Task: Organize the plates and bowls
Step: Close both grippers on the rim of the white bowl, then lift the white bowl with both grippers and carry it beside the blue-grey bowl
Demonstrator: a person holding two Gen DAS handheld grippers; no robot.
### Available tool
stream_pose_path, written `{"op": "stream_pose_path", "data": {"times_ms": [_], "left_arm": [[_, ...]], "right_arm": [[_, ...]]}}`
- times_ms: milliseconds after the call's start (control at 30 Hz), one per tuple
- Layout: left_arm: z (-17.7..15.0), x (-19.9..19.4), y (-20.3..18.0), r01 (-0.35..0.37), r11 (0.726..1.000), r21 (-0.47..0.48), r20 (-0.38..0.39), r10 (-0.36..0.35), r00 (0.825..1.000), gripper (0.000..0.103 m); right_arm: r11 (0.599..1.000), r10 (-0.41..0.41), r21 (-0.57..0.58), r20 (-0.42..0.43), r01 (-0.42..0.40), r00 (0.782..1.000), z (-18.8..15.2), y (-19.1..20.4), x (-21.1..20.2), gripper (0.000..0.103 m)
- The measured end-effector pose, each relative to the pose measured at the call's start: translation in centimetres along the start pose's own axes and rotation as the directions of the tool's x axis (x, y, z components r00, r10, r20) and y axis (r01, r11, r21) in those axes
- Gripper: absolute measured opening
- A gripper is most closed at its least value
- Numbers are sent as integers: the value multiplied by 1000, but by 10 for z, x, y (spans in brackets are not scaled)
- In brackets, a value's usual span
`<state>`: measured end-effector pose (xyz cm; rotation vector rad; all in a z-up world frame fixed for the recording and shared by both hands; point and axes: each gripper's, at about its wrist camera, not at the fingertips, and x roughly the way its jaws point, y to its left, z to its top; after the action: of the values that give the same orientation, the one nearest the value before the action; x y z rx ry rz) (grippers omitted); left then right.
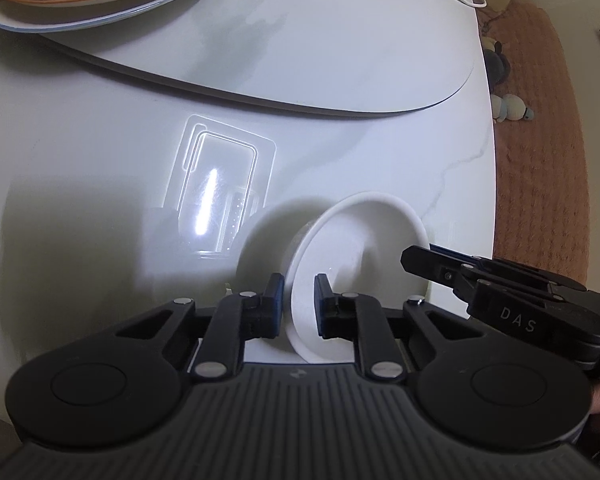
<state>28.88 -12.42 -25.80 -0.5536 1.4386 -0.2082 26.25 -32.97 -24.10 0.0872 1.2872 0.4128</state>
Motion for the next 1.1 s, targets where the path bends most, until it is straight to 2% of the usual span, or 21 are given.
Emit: {"op": "stream_pose_path", "data": {"times_ms": [300,600,867,1100], "left_arm": [[-12,-41,16,26,997,-76,70,-20,997,19],[-23,-90,40,55,990,-128,133,-38,990,19],[-18,-151,81,95,985,-143,211,-63,976,19],[-12,-193,127,110,981,-162,267,-64,962,19]], "right_arm": [[997,72,-12,0,-72,997,3,23,-18,16],[995,95,-29,20,-94,995,10,70,-35,16],[991,131,-19,72,-130,989,23,124,-45,16],[990,134,-49,77,-130,988,30,178,-34,16]]}}
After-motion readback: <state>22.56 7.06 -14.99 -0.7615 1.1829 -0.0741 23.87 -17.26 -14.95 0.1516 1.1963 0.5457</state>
